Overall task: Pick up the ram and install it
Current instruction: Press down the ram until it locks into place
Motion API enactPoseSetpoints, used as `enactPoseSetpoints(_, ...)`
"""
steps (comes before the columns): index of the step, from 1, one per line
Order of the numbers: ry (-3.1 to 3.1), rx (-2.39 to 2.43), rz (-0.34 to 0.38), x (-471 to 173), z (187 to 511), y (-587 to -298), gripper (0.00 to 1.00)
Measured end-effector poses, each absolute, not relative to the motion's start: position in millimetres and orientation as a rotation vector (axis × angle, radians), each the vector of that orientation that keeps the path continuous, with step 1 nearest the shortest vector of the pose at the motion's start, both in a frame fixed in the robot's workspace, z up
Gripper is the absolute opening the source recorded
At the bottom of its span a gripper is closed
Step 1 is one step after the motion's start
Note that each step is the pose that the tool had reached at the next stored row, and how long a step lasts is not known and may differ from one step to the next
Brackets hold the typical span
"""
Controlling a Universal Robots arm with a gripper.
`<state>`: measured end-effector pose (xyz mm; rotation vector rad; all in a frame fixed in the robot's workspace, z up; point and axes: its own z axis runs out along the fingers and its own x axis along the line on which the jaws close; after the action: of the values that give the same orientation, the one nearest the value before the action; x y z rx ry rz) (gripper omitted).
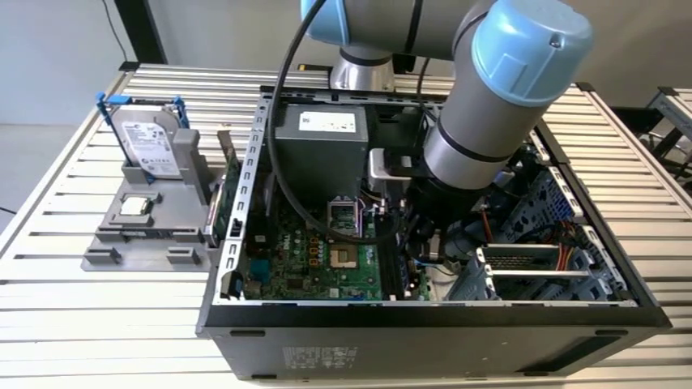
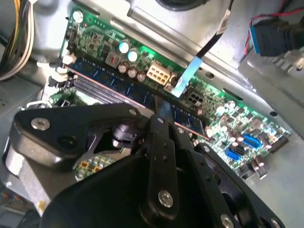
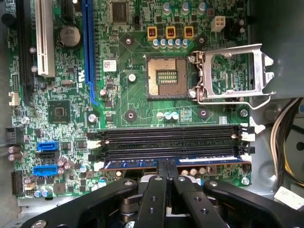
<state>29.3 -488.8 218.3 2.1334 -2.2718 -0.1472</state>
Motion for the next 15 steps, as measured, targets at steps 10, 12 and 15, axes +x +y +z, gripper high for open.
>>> enactPoseSetpoints(10,-2.272,2.133,-0.147,29.3,218.3,-488.8,0.00)
enactPoseSetpoints(12,-2.272,2.133,-0.147,29.3,218.3,-488.8,0.00)
enactPoseSetpoints(15,-2.272,2.133,-0.147,29.3,218.3,-488.8,0.00)
